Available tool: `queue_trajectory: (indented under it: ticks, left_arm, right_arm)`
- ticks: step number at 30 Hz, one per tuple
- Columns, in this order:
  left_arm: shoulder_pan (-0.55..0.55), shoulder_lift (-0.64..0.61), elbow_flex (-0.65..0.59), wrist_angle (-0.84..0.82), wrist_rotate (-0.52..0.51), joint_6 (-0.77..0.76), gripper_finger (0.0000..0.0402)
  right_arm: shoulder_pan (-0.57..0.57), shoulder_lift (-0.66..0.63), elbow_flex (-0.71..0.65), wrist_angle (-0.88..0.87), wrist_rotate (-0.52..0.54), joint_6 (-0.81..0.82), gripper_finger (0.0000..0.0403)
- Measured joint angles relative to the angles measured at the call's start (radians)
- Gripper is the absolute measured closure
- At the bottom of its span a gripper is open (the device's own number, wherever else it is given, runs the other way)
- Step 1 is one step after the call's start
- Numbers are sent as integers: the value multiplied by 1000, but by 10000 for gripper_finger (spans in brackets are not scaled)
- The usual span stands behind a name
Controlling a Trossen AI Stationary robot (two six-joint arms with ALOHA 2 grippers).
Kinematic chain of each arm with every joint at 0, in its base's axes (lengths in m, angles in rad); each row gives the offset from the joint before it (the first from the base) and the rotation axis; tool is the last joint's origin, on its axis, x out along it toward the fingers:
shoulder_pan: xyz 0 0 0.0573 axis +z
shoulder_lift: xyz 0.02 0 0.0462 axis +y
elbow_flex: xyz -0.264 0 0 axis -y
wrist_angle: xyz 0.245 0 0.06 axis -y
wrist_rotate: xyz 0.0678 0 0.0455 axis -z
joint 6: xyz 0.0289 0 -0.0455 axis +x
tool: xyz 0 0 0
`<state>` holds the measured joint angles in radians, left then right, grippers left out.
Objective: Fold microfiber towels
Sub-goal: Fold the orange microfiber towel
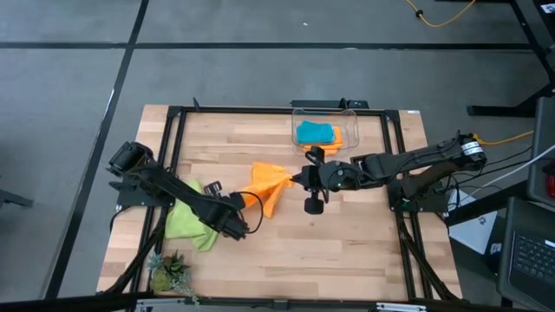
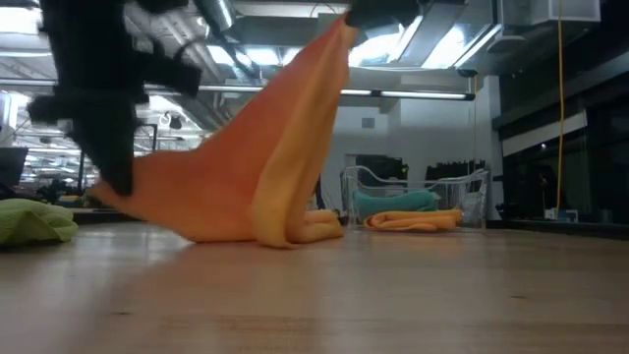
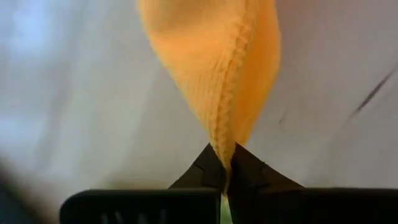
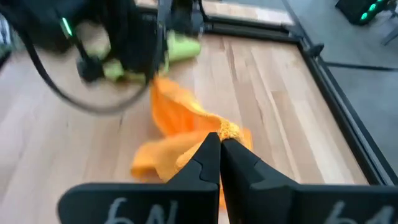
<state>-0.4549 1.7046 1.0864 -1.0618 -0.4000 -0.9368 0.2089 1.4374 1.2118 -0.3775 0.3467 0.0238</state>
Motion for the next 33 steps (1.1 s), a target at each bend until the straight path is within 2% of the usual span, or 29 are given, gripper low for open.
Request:
queue_trajectory:
  ticks: [3,6,10,13,18,21,27,33]
  left_arm:
    - [-2,0,148,-294,-3,-3,401]
    - [-3,-1,313,-515,-66,-4,401]
    - [1,-55,469,-470,-123,115,401]
    - [-6,-59,577,-511,-186,124,401]
    - [-28,-68,685,-510,-193,162,401]
    - [-40,-66,707,-509,-167,163,401]
    - [-83,-66,711,-493,-76,137,401]
    - [-132,-66,711,-363,18,133,401]
  right_arm:
    - [0,-18,0,-65,1,-1,399]
    - [1,-57,0,-127,41,14,399]
    - [2,-131,9,-216,85,70,399]
    - [5,-178,44,-334,84,149,399]
    - [47,-210,112,-520,79,290,399]
    - [80,-210,148,-615,53,386,399]
    - [177,-207,153,-598,-114,482,399]
    - [278,-206,167,-555,-132,565,399]
